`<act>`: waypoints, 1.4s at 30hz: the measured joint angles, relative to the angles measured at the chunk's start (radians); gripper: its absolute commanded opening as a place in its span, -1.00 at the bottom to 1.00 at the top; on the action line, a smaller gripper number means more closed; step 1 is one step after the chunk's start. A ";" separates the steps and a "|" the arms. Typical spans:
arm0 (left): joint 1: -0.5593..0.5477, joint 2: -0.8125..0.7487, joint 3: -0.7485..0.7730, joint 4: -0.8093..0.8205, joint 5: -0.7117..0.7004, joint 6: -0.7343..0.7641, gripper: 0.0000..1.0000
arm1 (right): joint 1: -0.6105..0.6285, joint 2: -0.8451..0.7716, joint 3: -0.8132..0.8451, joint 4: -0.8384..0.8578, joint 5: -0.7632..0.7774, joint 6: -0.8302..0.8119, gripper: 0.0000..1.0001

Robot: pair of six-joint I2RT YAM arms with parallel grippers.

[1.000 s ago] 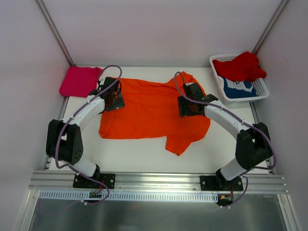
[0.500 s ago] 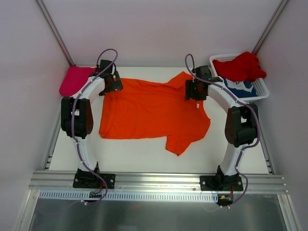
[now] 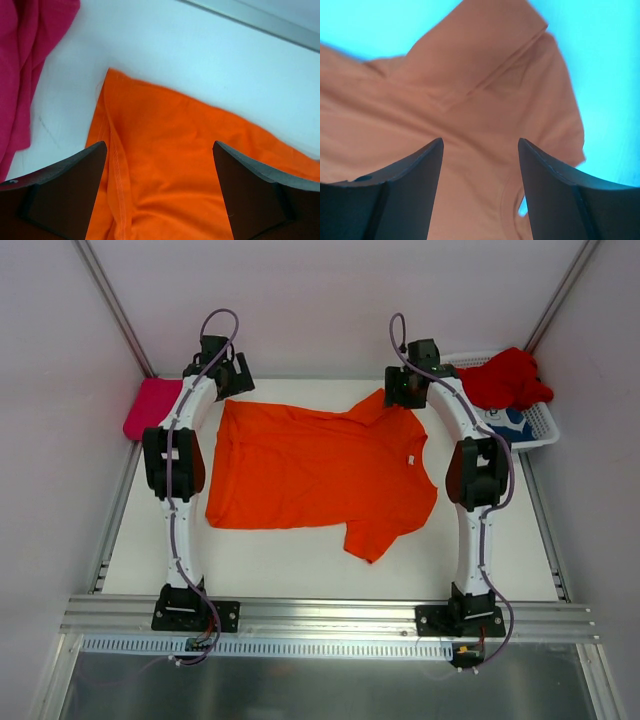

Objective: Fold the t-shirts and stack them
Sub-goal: Flatten the tshirt out, then fold the tshirt

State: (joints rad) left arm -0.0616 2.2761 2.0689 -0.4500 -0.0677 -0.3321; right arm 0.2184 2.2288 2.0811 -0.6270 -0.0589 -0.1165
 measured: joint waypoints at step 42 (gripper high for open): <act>0.101 0.341 0.297 0.003 0.195 -0.099 0.04 | -0.066 0.084 -0.073 0.059 -0.089 0.015 0.31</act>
State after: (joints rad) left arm 0.0391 2.6175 2.3661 -0.4473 0.1268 -0.4313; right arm 0.1520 2.3123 2.0079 -0.5682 -0.1478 -0.1013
